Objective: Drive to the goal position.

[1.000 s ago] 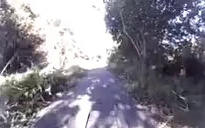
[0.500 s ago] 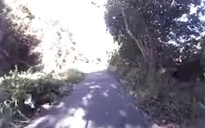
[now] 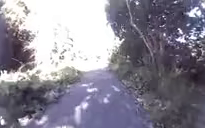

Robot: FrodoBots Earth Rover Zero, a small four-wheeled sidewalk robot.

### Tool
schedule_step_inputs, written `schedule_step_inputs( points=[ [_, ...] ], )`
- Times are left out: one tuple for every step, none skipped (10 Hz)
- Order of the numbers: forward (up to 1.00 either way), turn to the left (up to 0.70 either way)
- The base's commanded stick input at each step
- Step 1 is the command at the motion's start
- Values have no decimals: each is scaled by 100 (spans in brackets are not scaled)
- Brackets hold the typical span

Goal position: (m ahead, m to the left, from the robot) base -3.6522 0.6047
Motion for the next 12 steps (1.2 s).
schedule_step_inputs(
  points=[
    [100,1],
    [100,1],
    [100,1],
    [100,1],
    [100,1],
    [100,1],
    [100,1],
    [100,1],
    [100,1],
    [100,1],
    [100,1],
    [100,1]
  ],
)
